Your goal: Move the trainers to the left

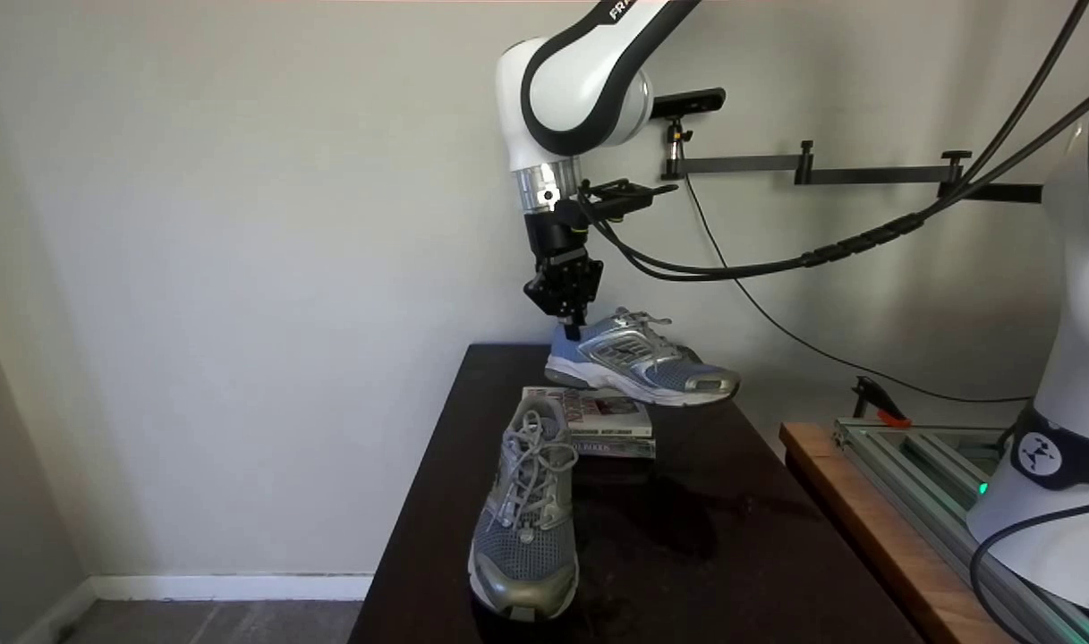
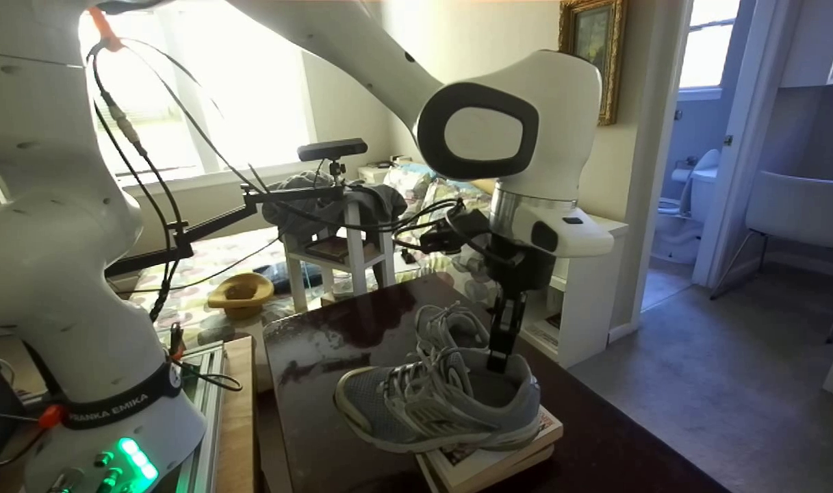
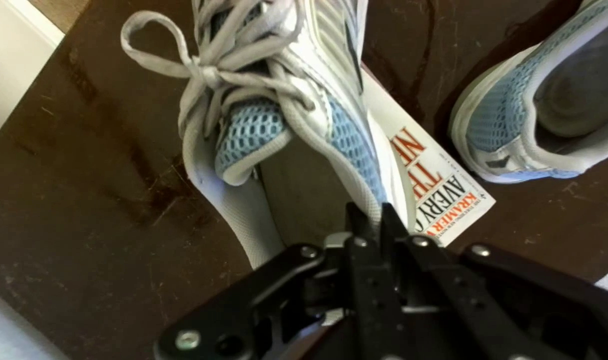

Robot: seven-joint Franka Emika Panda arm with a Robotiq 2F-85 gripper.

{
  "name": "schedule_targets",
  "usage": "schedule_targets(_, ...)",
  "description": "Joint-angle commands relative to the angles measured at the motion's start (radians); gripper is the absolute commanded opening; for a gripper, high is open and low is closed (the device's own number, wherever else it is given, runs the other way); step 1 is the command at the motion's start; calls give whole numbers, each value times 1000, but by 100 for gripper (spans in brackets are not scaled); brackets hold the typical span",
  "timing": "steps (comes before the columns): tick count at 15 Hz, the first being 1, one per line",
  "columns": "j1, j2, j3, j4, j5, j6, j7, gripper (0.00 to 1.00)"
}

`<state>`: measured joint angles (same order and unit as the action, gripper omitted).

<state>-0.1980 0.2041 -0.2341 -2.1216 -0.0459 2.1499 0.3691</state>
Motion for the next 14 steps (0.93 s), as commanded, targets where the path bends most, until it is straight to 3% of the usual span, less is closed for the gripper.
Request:
schedule_targets(1,3,1,-4,2,1,-2,-1,9)
schedule_targets(2,3,1,-4,2,1,-2,-1,9)
schedule_targets(3,4,5,-4,14,14,-29,24,2)
schedule_targets(8,42,43,-3,41,19,-84,266,2)
schedule_targets(14,78,61,22,68,49,-196,411,2)
